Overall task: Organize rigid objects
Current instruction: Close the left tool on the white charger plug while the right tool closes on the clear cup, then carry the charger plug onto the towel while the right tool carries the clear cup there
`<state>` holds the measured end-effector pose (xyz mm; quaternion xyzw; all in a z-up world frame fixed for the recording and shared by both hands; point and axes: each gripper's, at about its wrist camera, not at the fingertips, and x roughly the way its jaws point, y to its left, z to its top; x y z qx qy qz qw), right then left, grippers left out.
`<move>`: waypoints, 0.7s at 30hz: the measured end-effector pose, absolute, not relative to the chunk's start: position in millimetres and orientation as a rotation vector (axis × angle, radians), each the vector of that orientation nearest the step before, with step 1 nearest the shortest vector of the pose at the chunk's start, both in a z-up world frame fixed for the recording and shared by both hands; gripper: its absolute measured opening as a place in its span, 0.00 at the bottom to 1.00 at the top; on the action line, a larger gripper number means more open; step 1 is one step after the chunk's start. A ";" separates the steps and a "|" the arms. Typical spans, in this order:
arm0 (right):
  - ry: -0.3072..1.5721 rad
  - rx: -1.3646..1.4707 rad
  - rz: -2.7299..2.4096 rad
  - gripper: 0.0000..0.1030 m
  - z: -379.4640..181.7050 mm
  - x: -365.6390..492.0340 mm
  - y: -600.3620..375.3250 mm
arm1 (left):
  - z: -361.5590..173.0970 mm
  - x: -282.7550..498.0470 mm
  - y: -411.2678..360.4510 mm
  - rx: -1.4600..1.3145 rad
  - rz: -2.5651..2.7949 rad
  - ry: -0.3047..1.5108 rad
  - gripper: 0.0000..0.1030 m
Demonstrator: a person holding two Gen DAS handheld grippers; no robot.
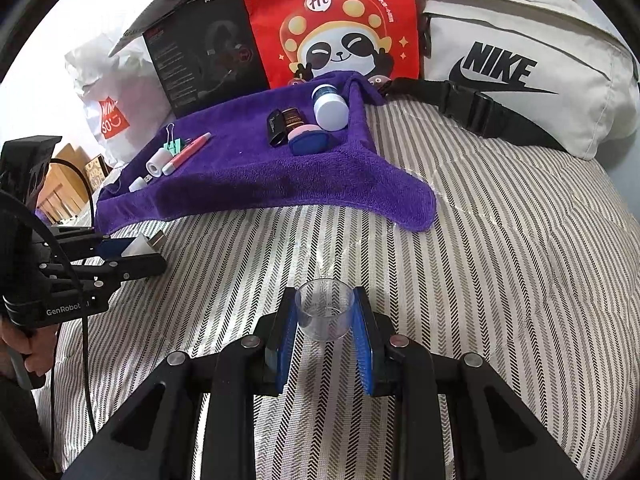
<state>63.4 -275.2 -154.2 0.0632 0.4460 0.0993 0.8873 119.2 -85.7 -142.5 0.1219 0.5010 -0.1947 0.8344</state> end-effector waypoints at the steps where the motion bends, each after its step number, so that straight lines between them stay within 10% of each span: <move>1: 0.927 0.130 0.206 0.26 -154.2 63.5 -275.4 | -142.5 119.5 -85.6 0.255 -0.411 1.062 0.26; 21: 0.928 0.073 0.264 0.26 -131.3 74.7 -260.6 | -117.1 120.1 -20.2 0.069 -0.375 1.034 0.26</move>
